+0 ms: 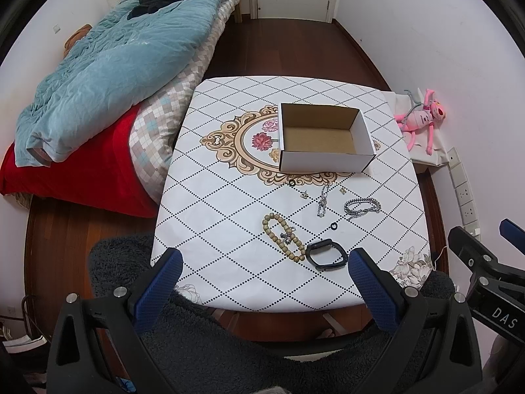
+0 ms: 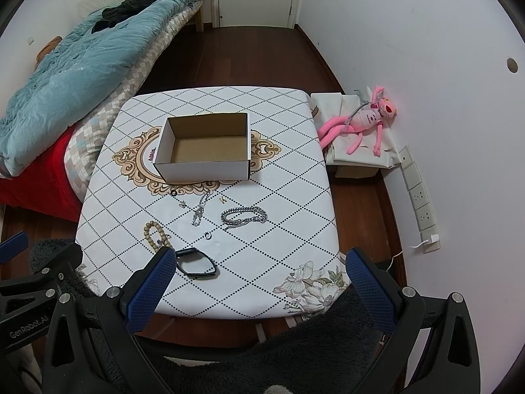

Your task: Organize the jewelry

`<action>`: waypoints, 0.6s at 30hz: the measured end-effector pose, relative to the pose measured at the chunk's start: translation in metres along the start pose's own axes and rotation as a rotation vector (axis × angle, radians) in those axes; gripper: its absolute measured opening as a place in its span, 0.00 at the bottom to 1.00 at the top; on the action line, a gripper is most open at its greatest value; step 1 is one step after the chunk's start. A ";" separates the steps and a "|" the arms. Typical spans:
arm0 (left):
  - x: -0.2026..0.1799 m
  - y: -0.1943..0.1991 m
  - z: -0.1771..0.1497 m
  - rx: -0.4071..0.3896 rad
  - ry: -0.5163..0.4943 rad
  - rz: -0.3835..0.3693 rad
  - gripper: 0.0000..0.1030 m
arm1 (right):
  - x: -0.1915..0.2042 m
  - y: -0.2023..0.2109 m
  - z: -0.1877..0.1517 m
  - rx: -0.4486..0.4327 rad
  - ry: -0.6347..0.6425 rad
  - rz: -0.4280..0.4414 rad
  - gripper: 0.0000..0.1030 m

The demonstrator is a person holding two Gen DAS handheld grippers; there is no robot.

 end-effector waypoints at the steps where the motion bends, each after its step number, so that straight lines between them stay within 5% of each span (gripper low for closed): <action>1: 0.000 0.000 -0.001 -0.001 0.001 0.000 1.00 | 0.000 0.000 0.000 0.000 0.000 -0.001 1.00; 12: 0.002 -0.014 0.005 0.001 0.001 0.020 1.00 | -0.002 -0.001 0.006 -0.018 -0.022 0.041 1.00; 18: 0.006 -0.059 0.014 -0.005 0.000 0.094 1.00 | -0.012 -0.052 0.009 0.031 -0.078 0.071 1.00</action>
Point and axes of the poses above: each gripper's, at about its wrist camera, not at the fingertips, and y roughly against the way its jaws point, x to its left, z to its top, the point moved 2 cm from there along -y, roughly the way its jaws point, and after that the axes turned 4 degrees about z, right-handed, at the moved point
